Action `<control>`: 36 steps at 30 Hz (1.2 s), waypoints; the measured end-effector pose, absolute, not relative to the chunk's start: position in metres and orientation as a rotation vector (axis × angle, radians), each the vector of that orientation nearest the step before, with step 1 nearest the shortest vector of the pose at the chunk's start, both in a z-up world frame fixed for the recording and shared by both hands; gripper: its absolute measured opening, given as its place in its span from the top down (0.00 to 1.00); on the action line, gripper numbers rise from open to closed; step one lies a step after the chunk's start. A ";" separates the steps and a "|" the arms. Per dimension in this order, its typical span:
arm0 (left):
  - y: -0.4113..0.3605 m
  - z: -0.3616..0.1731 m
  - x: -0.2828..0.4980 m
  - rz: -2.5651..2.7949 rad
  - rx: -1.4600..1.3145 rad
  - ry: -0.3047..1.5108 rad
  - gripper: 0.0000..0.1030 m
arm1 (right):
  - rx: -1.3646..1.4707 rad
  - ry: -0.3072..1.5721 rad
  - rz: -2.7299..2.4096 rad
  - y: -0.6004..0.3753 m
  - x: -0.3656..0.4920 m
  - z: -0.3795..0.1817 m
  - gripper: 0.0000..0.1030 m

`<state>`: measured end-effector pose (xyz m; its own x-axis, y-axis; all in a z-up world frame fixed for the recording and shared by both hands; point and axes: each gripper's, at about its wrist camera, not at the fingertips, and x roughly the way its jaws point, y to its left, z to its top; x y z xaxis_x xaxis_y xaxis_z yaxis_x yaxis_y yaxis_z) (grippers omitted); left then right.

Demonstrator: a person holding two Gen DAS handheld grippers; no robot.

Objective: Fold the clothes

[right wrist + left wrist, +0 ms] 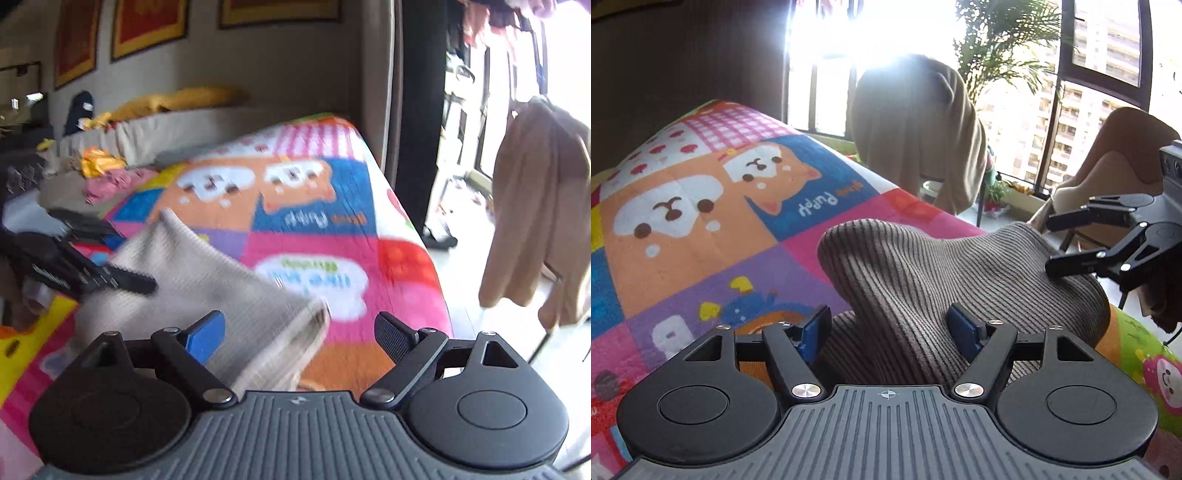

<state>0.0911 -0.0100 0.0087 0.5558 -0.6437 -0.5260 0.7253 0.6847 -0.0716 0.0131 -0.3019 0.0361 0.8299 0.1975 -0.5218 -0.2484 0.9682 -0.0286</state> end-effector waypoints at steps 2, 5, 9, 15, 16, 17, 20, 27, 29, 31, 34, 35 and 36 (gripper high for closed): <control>-0.007 0.008 0.089 -0.778 0.167 0.550 0.24 | -0.111 0.558 0.218 -0.297 0.023 0.025 0.09; 0.000 0.008 0.088 -0.734 0.157 0.557 0.21 | -0.173 0.578 0.182 -0.282 0.043 0.012 0.01; 0.005 0.027 0.083 -0.692 0.135 0.504 0.21 | -0.208 0.593 0.161 -0.271 0.062 0.001 0.00; -0.019 0.036 0.099 -0.615 0.250 0.430 0.10 | -0.214 0.535 0.159 -0.275 0.048 0.015 0.00; -0.023 0.031 0.107 -0.598 0.265 0.445 0.08 | -0.202 0.503 0.169 -0.277 0.042 0.024 0.00; -0.023 0.022 0.115 -0.578 0.267 0.469 0.08 | -0.177 0.472 0.192 -0.279 0.035 0.034 0.00; -0.015 0.005 0.131 -0.558 0.187 0.534 0.07 | -0.131 0.445 0.326 -0.275 0.021 0.055 0.00; -0.007 -0.001 0.132 -0.549 0.148 0.544 0.05 | -0.264 0.564 0.443 -0.220 0.031 0.005 0.00; -0.006 -0.001 0.132 -0.532 0.157 0.536 0.05 | -0.167 0.592 0.454 -0.224 0.042 0.001 0.00; -0.004 0.000 0.131 -0.526 0.148 0.538 0.05 | -0.168 0.598 0.451 -0.223 0.043 0.002 0.00; 0.001 0.013 0.118 -0.503 0.156 0.501 0.06 | -0.198 0.595 0.426 -0.217 0.036 0.003 0.00; 0.006 0.020 0.109 -0.507 0.140 0.485 0.06 | -0.198 0.596 0.422 -0.217 0.034 0.002 0.00; 0.011 0.026 0.099 -0.514 0.123 0.470 0.06 | -0.187 0.599 0.422 -0.218 0.034 0.002 0.00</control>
<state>0.0992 0.0112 0.0262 0.7676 -0.4444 -0.4619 0.4998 0.8662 -0.0028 0.0337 -0.2184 0.0019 0.7442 0.3299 -0.5809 -0.4366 0.8983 -0.0491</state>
